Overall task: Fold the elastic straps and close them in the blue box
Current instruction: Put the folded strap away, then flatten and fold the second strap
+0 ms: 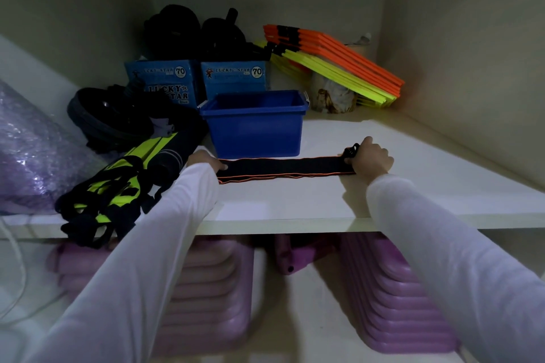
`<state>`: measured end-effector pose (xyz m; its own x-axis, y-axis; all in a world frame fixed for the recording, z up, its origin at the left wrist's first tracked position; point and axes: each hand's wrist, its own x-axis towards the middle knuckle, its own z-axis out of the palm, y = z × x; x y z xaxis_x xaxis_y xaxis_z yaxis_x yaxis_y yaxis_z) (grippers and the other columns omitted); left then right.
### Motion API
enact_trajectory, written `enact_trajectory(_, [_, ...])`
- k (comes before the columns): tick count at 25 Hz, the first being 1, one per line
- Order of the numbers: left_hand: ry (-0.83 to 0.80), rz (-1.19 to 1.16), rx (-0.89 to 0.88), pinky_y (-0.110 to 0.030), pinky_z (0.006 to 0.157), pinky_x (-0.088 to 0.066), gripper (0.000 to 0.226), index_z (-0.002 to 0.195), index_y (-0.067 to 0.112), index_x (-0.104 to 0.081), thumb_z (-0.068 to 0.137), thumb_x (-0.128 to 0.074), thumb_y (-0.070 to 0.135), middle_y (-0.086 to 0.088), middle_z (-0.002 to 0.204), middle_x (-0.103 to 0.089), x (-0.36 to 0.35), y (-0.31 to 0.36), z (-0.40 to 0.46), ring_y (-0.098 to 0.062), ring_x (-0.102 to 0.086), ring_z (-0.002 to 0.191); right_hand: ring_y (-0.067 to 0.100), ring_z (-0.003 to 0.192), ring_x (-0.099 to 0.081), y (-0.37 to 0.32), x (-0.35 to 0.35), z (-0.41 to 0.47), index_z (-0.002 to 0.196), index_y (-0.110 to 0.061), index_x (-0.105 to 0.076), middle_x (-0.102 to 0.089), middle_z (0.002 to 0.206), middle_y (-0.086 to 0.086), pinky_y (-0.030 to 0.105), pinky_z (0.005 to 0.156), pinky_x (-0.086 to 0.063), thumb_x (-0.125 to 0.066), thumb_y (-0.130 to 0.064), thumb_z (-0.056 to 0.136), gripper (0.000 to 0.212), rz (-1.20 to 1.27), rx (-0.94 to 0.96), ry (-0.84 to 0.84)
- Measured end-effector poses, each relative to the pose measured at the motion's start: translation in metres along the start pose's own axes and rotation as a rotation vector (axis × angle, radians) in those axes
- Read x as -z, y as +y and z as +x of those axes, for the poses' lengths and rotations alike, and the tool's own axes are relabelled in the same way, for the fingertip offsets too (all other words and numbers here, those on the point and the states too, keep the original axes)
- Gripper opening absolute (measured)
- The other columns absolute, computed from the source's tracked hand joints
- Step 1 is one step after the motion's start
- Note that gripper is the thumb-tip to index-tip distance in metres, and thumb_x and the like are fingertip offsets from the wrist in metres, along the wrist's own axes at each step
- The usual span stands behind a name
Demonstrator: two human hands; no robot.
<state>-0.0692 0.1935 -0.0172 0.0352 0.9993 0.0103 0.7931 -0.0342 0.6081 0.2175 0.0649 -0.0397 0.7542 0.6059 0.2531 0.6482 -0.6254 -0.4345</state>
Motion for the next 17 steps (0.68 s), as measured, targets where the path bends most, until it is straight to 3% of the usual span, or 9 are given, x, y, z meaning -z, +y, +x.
enact_trajectory(3, [-0.026,-0.101,-0.01,-0.032,0.084,-0.043,0.06,0.129,-0.005,-0.048,0.084,-0.068,0.028,-0.02,0.131,-0.057,-0.001,0.002,-0.005,-0.031,-0.058,0.109,0.036,0.121,-0.045,0.009,0.003,0.003,0.129,-0.005,-0.038,-0.05,0.129,0.02,0.042,0.097,-0.038,-0.062,-0.04,0.085,0.062,-0.047,-0.013,0.025])
enact_trajectory(5, [-0.034,-0.144,-0.005,-0.032,0.084,-0.044,0.051,0.13,-0.005,-0.049,0.091,-0.058,0.026,-0.021,0.131,-0.057,-0.002,0.005,-0.006,-0.03,-0.057,0.107,0.036,0.127,-0.038,0.012,0.006,0.002,0.135,-0.006,-0.035,-0.043,0.135,0.021,0.047,0.103,-0.032,-0.06,-0.045,0.085,0.068,-0.108,0.002,0.083])
enact_trajectory(8, [-0.102,-0.225,-0.007,-0.022,0.054,-0.047,0.01,0.096,0.004,-0.059,0.092,-0.052,0.009,-0.015,0.094,-0.062,-0.007,0.01,-0.01,-0.024,-0.055,0.076,0.036,0.132,-0.031,0.013,0.012,0.001,0.135,-0.006,-0.037,-0.038,0.139,0.022,0.052,0.11,-0.022,-0.054,-0.041,0.088,0.061,-0.17,0.097,0.196])
enact_trajectory(10, [-0.145,-0.333,-0.018,-0.012,0.036,-0.045,0.016,0.099,0.016,-0.046,0.091,-0.052,0.003,-0.003,0.071,-0.049,-0.015,0.019,-0.018,-0.015,-0.049,0.059,0.036,0.127,-0.037,0.013,0.018,0.002,0.126,-0.003,-0.049,-0.043,0.133,0.021,0.047,0.106,-0.029,-0.052,-0.031,0.09,0.046,-0.156,0.162,0.194])
enact_trajectory(12, [-0.173,-0.357,-0.043,-0.018,0.046,-0.05,0.019,0.1,0.015,-0.042,0.091,-0.052,0.001,-0.001,0.068,-0.045,-0.025,0.03,-0.028,-0.012,-0.046,0.056,0.036,0.113,-0.051,0.014,0.024,0.003,0.111,0.002,-0.06,-0.056,0.12,0.022,0.038,0.087,-0.042,-0.049,-0.022,0.091,0.033,-0.057,0.202,0.09])
enact_trajectory(14, [-0.201,-0.356,-0.065,-0.028,0.063,-0.054,0.01,0.093,0.01,-0.046,0.091,-0.05,0.001,-0.007,0.075,-0.051,-0.039,0.046,-0.037,-0.012,-0.047,0.056,0.035,0.096,-0.061,0.018,0.029,0.003,0.1,0.006,-0.065,-0.066,0.103,0.021,0.034,0.074,-0.043,-0.047,-0.021,0.093,0.033,0.093,0.202,-0.086])
enact_trajectory(16, [-0.223,-0.326,-0.089,-0.032,0.075,-0.057,0.022,0.072,0.009,-0.046,0.092,-0.049,0.001,-0.011,0.093,-0.053,-0.051,0.062,-0.046,-0.013,-0.048,0.057,0.025,0.073,-0.063,0.022,0.032,0.0,0.097,0.007,-0.066,-0.065,0.082,0.015,0.035,0.068,-0.046,-0.049,-0.023,0.094,0.035,0.254,0.177,-0.222])
enact_trajectory(17, [-0.237,-0.317,-0.11,-0.029,0.071,-0.058,0.031,0.064,0.011,-0.041,0.092,-0.048,0.0,-0.011,0.098,-0.052,-0.058,0.071,-0.051,-0.013,-0.05,0.057,0.018,0.059,-0.06,0.024,0.033,-0.004,0.094,0.004,-0.066,-0.061,0.075,0.013,0.03,0.063,-0.046,-0.05,-0.024,0.095,0.032,0.327,0.161,-0.26])
